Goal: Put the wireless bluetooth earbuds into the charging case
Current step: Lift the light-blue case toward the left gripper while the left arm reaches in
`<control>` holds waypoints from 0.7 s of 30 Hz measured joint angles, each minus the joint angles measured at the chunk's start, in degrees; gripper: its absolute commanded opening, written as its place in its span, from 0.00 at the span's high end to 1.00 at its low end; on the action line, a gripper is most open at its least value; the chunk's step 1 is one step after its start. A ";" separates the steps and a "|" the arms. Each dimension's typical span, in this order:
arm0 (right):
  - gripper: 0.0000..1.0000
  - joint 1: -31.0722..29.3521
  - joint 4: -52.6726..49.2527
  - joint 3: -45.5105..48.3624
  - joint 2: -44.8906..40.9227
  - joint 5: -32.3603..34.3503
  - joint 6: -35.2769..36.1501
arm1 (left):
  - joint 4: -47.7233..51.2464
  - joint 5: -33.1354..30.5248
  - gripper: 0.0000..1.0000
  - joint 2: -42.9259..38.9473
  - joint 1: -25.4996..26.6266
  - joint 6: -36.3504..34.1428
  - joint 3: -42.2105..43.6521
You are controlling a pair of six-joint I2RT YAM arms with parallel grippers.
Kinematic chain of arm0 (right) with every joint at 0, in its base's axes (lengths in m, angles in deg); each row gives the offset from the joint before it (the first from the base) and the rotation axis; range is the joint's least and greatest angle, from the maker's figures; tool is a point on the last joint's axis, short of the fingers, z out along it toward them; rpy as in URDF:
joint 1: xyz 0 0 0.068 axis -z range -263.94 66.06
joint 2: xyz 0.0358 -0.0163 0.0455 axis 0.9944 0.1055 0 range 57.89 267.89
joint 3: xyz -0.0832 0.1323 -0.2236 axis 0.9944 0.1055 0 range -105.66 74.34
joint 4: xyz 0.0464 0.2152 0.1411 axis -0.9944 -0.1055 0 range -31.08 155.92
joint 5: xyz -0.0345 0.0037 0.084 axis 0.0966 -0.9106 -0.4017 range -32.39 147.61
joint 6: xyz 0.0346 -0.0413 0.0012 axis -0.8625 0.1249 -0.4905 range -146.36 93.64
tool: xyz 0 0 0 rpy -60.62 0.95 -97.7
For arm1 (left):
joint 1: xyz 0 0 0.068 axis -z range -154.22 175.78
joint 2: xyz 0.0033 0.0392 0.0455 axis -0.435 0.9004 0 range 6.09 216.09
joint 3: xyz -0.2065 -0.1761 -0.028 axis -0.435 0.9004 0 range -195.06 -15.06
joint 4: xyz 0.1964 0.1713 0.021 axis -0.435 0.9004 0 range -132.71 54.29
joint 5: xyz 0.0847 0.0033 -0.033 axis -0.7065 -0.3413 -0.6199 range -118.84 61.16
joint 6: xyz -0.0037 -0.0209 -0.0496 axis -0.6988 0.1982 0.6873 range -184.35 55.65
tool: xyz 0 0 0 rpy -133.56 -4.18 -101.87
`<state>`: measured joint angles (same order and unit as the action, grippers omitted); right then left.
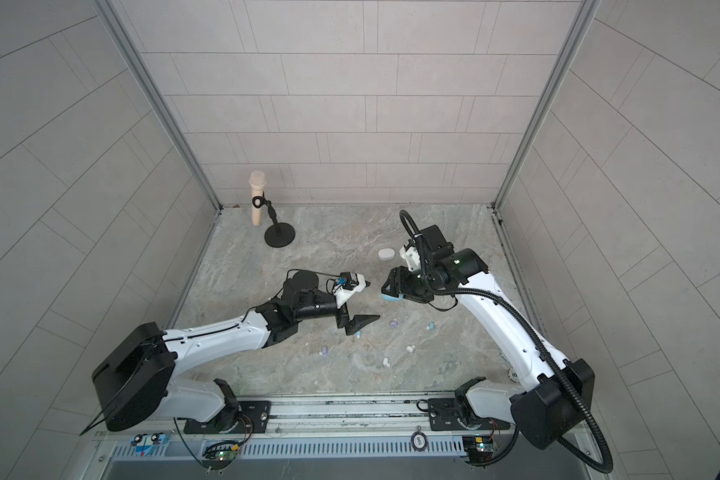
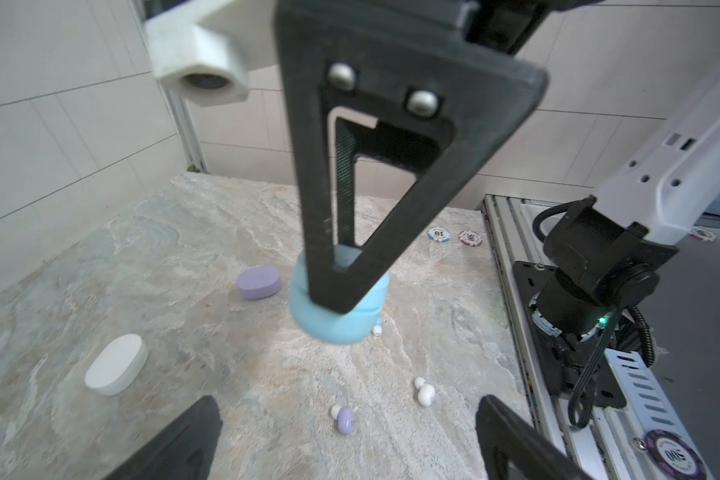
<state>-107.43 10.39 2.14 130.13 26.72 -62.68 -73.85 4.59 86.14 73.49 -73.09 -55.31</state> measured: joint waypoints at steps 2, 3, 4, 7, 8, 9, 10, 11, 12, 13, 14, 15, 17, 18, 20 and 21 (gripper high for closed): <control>0.52 -1.29 0.50 -0.68 0.17 -0.39 -1.11 | -0.74 0.76 0.03 0.00 0.22 -0.61 -0.04; 0.52 -1.95 0.85 -1.09 0.28 -0.63 -1.66 | -0.83 1.18 0.04 0.07 0.22 -0.92 -0.20; 0.52 -2.45 1.16 -1.44 0.39 -0.87 -2.08 | -0.96 1.49 0.05 0.26 0.22 -1.25 -0.50; 0.52 -3.98 1.55 -2.78 0.81 -1.31 -2.99 | -2.19 2.62 0.09 1.36 0.17 -1.49 -1.60; 0.52 -4.44 1.55 -3.28 1.01 -1.44 -3.17 | -2.75 2.95 0.11 1.77 0.11 -1.40 -1.86; 0.52 -4.83 1.62 -3.72 1.20 -1.49 -3.26 | -3.28 3.32 0.12 2.29 -0.07 -1.27 -2.10; 0.52 -5.14 1.73 -3.93 1.27 -1.51 -3.41 | -3.63 3.65 0.13 2.67 -0.07 -1.14 -2.27; 0.52 -5.44 1.79 -4.04 1.31 -1.53 -3.58 | -4.09 3.91 0.14 3.08 -0.11 -0.92 -2.40; 0.52 -5.70 1.77 -4.07 1.31 -1.53 -3.78 | -4.33 4.07 0.15 3.43 -0.13 -0.76 -2.56; 0.52 -5.90 1.77 -4.07 1.31 -1.57 -4.02 | -4.48 4.20 0.16 3.58 -0.17 -0.61 -2.60; 0.52 -6.16 1.77 -4.07 1.31 -1.53 -4.28 | -4.59 4.31 0.17 3.65 -0.22 -0.52 -2.64; 0.52 -6.38 1.77 -4.07 1.31 -1.49 -4.48 | -4.59 4.35 0.18 3.67 -0.24 -0.42 -2.69; 0.52 -6.95 1.77 -4.07 1.31 -1.42 -4.81 | -4.66 4.46 0.20 3.67 -0.37 -0.33 -2.80; 0.52 -7.19 1.77 -4.07 1.31 -1.38 -4.94 | -4.72 4.48 0.21 3.67 -0.39 -0.20 -2.84; 0.52 -7.65 1.77 -4.07 1.33 -1.33 -5.29 | -4.92 4.48 0.25 3.69 -0.44 -0.17 -2.84; 0.52 -7.78 1.77 -4.07 1.36 -1.29 -5.42 | -4.96 4.50 0.27 3.69 -0.44 -0.13 -2.84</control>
<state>-115.21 12.16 -1.93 131.49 25.43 -68.10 -78.81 9.09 89.83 73.05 -73.22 -58.16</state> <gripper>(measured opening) 0.624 0.755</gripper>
